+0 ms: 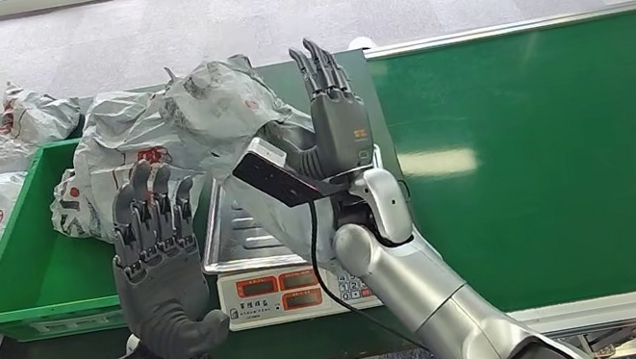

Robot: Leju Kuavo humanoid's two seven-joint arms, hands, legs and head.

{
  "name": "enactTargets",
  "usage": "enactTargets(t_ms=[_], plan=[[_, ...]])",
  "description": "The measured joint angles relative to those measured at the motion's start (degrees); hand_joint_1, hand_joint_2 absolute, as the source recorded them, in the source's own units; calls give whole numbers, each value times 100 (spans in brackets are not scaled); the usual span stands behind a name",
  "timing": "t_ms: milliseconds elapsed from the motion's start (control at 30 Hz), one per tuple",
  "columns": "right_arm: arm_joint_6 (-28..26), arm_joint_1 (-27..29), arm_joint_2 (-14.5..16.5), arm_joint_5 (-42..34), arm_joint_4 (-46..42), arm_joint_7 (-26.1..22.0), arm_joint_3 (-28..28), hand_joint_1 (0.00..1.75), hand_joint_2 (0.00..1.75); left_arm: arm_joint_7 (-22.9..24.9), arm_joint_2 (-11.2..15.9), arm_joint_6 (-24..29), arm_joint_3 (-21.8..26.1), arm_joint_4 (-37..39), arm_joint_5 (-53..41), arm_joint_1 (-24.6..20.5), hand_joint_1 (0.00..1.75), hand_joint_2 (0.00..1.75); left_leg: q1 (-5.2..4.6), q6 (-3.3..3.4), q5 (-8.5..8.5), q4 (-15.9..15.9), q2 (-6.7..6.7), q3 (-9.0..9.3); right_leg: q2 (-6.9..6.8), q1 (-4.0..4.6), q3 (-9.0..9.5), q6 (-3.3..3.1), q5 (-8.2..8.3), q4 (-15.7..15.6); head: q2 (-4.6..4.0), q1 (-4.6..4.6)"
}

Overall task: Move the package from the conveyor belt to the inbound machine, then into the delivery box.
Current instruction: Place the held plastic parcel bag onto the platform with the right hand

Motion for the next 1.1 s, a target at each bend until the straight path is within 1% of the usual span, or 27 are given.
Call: enactTargets(t_ms=[167,400,467,567,633,1100], plan=[[423,-52,-1,95,263,191,-36,0,0,-1,0,0,1,-15,-64,-6,0,175,0,0,0,0,0,0,0,0,0,0,0,0,0,0],[455,-79,-15,170,360,161,-198,0,0,0,0,0,3,-18,-126,-45,0,175,0,0,0,0,1,0,0,0,-2,0,0,0,0,0],[576,-84,-28,281,325,325,-277,0,0,-1,0,0,6,-20,-144,-45,0,175,0,0,0,0,1,0,0,-1,-2,0,0,0,0,0],[1004,-127,-61,510,326,780,-360,0,0,-1,0,-2,9,-24,-156,-56,0,175,0,0,0,0,2,0,0,0,-3,0,0,0,0,0],[1146,-148,-76,596,362,922,-404,0,0,-1,0,-4,10,-24,-157,-64,0,175,0,0,0,0,2,0,0,0,-3,0,1,0,0,-1],[1132,-206,-90,652,521,938,-487,0,0,-1,0,-10,12,-25,-157,-71,0,175,0,0,0,0,2,0,1,0,-4,0,1,0,0,1]])
